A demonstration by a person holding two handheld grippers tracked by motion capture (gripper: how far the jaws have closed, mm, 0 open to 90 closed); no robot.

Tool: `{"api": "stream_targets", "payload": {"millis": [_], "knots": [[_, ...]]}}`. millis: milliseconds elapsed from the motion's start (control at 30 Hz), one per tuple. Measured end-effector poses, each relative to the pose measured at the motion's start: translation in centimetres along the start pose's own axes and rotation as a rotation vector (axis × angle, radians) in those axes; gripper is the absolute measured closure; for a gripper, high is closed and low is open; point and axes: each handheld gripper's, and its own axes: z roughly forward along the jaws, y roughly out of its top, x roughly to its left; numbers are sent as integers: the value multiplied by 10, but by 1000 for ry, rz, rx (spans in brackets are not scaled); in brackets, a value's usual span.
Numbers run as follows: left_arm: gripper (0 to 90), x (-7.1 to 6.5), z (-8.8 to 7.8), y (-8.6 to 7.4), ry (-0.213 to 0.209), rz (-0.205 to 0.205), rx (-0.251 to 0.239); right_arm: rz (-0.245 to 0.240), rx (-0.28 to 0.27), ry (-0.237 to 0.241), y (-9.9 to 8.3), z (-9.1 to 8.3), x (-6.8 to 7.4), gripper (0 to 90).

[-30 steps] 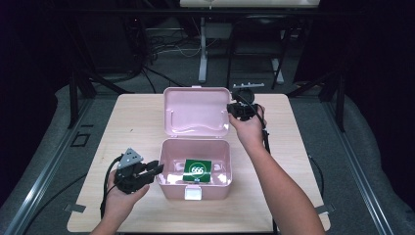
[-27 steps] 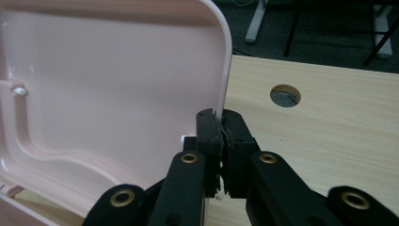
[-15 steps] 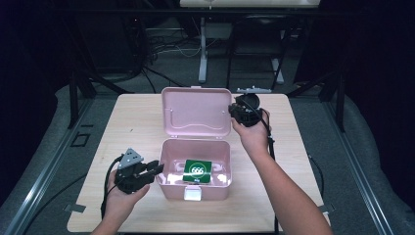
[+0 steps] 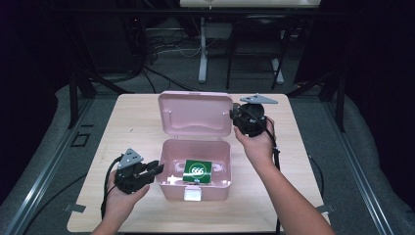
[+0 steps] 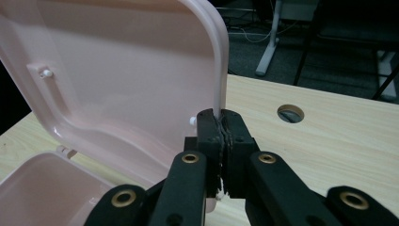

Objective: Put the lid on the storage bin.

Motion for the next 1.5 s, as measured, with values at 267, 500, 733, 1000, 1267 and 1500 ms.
{"api": "stream_targets", "payload": {"millis": [267,500,733,1000,1267,1500], "knots": [[716,1,0,0,-1,-6,-4,-74,-38,-6,-13,-18,9,876],[716,1,0,0,-3,-7,-3,-54,-59,20,-24,-29,10,866],[716,1,0,0,-5,-9,-5,-71,-60,14,-28,-34,15,864],[717,2,0,-1,-9,-9,-5,-25,-73,45,-37,-40,13,859],[717,2,0,-1,-10,-10,-7,-3,-87,51,-42,-43,15,855],[717,2,0,-1,-11,-11,-7,-2,-103,41,-48,-45,17,855]]}}
